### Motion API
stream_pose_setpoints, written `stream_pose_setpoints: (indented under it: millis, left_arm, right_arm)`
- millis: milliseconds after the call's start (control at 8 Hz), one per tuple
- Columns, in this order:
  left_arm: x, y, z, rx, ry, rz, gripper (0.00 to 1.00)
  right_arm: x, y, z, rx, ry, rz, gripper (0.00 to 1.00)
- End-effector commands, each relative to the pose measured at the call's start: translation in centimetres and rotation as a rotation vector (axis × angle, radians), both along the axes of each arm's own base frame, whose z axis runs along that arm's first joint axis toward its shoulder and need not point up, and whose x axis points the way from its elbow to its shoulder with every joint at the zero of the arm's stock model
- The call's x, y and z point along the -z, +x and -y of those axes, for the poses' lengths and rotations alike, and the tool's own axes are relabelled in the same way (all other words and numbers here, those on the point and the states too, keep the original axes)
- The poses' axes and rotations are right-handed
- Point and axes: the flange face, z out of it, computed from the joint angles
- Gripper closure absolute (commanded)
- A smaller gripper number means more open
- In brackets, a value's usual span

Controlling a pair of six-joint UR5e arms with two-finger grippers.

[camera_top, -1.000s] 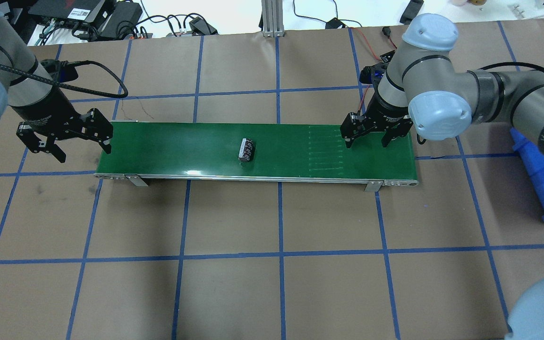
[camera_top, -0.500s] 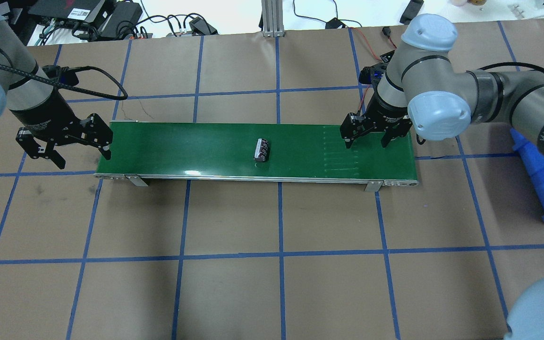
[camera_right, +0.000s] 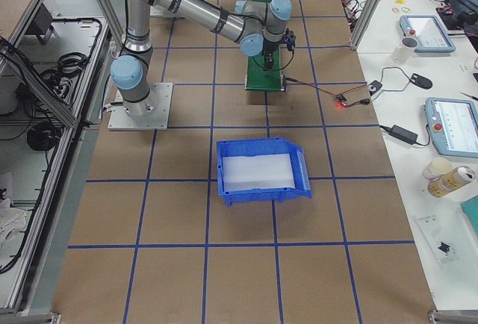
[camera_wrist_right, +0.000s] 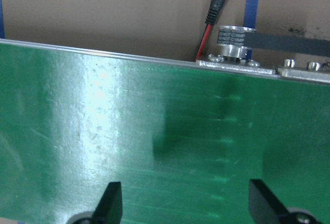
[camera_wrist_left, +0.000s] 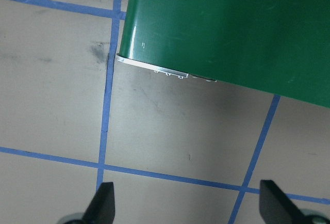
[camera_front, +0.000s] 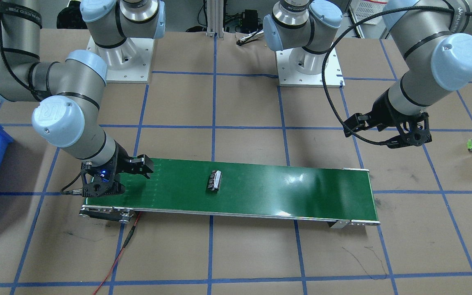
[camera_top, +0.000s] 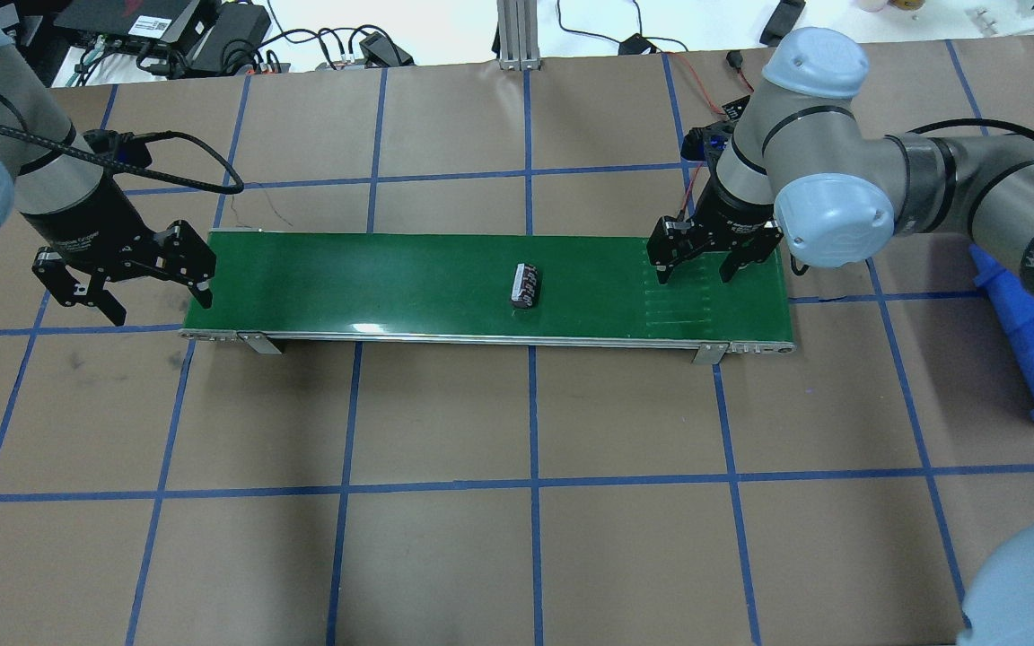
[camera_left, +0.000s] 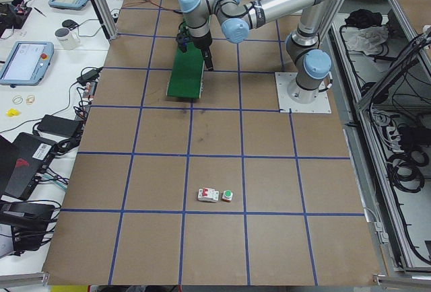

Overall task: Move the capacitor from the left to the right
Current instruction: 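Hold the left gripper still while the belt carries the capacitor toward the right gripper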

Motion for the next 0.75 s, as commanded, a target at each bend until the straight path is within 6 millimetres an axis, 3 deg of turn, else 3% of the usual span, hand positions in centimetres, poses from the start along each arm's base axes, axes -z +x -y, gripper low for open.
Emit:
stream_pose_setpoints:
  millis: [0, 625]
  left_arm:
    - [0.05, 0.0, 0.0, 0.0, 0.002, 0.0, 0.0]
    - [0.19, -0.01, 0.0, 0.0, 0.004, -0.003, 0.0]
  right_arm:
    - [-0.05, 0.09, -0.07, 0.069, 0.014, 0.003, 0.1]
    - [-0.14, 0.87, -0.28, 0.074, 0.016, 0.003, 0.1]
